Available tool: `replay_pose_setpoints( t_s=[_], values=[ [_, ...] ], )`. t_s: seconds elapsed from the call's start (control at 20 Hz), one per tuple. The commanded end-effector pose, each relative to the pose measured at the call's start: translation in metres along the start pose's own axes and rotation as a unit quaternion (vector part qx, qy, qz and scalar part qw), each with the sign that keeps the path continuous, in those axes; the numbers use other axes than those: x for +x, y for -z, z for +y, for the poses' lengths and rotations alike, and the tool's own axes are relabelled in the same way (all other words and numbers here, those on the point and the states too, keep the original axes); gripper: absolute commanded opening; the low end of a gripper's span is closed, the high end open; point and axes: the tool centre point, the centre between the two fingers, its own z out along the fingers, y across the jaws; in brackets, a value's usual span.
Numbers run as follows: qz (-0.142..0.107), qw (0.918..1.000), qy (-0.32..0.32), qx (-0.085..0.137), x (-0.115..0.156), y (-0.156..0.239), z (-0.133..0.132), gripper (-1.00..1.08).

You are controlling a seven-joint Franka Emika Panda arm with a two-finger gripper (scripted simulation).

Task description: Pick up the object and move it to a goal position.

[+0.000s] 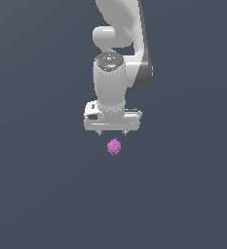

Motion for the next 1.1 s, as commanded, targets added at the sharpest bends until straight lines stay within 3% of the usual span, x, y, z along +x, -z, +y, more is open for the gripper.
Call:
replay_pose_setpoints(
  t_s=[0.0, 0.55, 1.05],
  values=[
    [0.000, 1.0000, 0.000, 0.000, 0.000, 0.000, 0.000, 1.00],
    [-0.011, 0.9992, 0.039, 0.003, -0.006, -0.004, -0.022, 1.00],
    [-0.012, 0.9999, 0.008, 0.003, -0.006, -0.011, -0.020, 1.00]
  ],
)
